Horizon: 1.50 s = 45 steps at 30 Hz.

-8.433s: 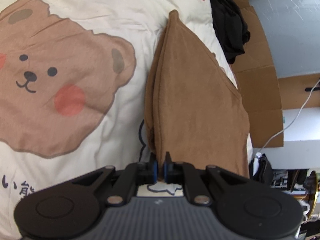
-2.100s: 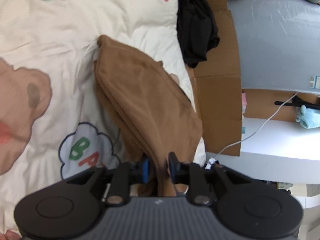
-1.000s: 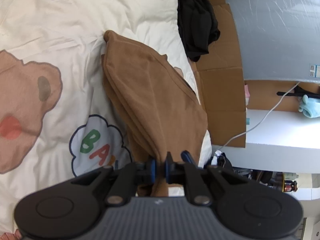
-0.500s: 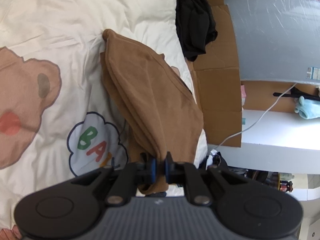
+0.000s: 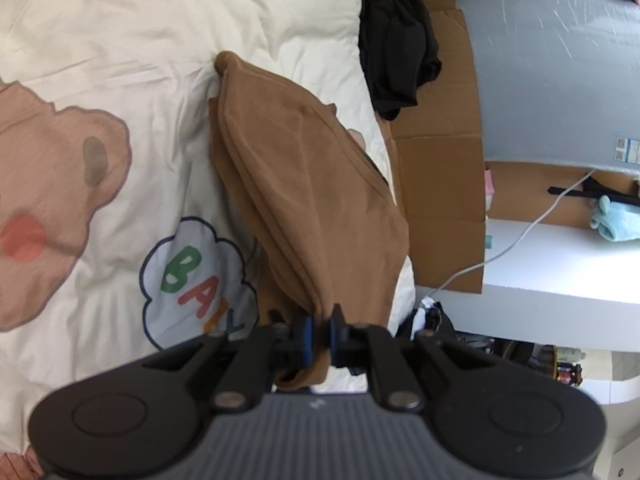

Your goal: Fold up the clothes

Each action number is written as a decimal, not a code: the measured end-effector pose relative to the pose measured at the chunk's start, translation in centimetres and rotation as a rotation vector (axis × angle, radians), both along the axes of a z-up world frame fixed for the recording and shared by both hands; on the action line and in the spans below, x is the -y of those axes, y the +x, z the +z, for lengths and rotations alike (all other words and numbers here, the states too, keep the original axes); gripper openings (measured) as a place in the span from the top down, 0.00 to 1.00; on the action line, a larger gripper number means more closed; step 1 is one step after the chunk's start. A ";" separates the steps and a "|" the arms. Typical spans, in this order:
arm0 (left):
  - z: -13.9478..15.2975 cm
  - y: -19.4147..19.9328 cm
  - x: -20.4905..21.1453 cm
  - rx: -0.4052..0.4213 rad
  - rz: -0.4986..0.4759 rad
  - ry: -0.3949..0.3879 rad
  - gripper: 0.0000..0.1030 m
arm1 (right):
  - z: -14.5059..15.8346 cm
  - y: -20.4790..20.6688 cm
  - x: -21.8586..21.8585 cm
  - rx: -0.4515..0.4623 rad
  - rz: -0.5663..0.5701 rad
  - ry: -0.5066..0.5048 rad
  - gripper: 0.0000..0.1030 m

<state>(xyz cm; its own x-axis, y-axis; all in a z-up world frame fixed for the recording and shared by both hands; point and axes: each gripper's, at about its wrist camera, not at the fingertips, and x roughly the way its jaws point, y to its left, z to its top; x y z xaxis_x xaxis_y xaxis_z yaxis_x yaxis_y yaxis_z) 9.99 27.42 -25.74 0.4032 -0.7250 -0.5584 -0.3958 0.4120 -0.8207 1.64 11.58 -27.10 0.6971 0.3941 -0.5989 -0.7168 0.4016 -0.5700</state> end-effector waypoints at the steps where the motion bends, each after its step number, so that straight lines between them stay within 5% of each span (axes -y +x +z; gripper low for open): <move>1: 0.0 0.0 0.0 0.000 0.000 -0.003 0.92 | -0.1 -0.1 -0.1 0.012 0.005 -0.009 0.59; 14: -0.2 0.1 0.1 -0.017 0.003 -0.020 0.92 | -1.5 0.6 -0.6 0.123 -0.011 -0.043 0.60; 16: -0.3 0.0 -0.1 -0.020 0.011 -0.013 0.91 | -0.7 0.9 0.0 0.116 -0.018 -0.022 0.79; 21: -0.3 0.3 -0.1 -0.022 0.025 -0.009 0.89 | 0.4 0.7 0.5 0.113 0.001 -0.011 0.89; 26: -0.1 0.3 -0.5 -0.020 0.035 -0.003 0.83 | 0.8 -0.3 0.4 0.120 0.039 -0.023 0.89; 31: -0.3 0.2 -1.7 -0.032 0.059 0.039 0.56 | 1.0 -0.6 0.5 0.082 0.055 -0.018 0.91; 34: -0.8 0.3 -2.4 -0.037 0.077 0.047 0.48 | 1.2 -0.2 1.0 0.040 0.041 0.000 0.92; 45: -4.8 2.8 -1.9 -0.045 0.141 0.031 0.42 | 2.3 1.7 2.9 -0.079 -0.026 0.104 0.92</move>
